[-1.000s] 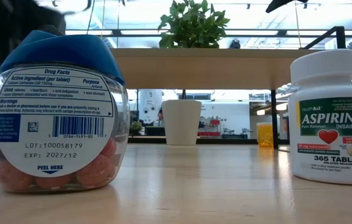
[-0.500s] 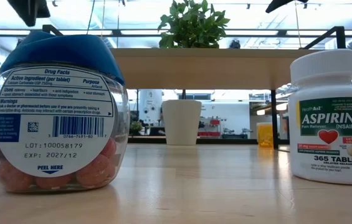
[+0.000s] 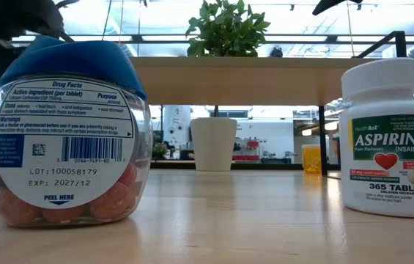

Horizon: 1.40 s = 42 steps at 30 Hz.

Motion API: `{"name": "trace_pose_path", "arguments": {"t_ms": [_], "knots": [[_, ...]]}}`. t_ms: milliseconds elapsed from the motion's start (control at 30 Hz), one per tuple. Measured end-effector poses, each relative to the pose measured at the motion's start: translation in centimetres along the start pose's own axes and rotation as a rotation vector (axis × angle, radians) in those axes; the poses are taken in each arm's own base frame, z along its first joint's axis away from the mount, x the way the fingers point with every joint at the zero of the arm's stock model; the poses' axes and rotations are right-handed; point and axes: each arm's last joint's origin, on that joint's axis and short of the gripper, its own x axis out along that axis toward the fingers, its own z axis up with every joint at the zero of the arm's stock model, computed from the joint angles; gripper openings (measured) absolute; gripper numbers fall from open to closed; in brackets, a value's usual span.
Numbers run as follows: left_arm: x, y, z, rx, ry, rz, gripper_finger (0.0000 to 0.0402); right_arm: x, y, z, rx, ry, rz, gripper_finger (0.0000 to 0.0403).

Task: Pick and place medicine bottles onto shelf by color
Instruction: Put the top left white and blue pill bottle on the shelf

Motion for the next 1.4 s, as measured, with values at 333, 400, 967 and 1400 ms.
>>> {"name": "trace_pose_path", "arguments": {"t_ms": [333,400,967,1400], "knots": [[2.0,0.4,-1.0,0.022,-0.007,0.062,0.0369,0.0,0.0,0.0,-0.002,0.000,0.000,0.0269],[2.2,0.5,-1.0,-0.001,-0.032,0.086,0.0365,0.0,0.0,0.0,-0.003,0.000,0.000,0.0269],[3.6,0.3,-0.9,-0.023,-0.007,0.103,0.0345,0.0,0.0,0.0,-0.005,0.000,0.000,0.0269],[5.1,-0.1,-0.4,-0.050,0.042,0.135,0.0335,0.0,0.0,0.0,0.000,0.000,0.001,0.0269]]}}
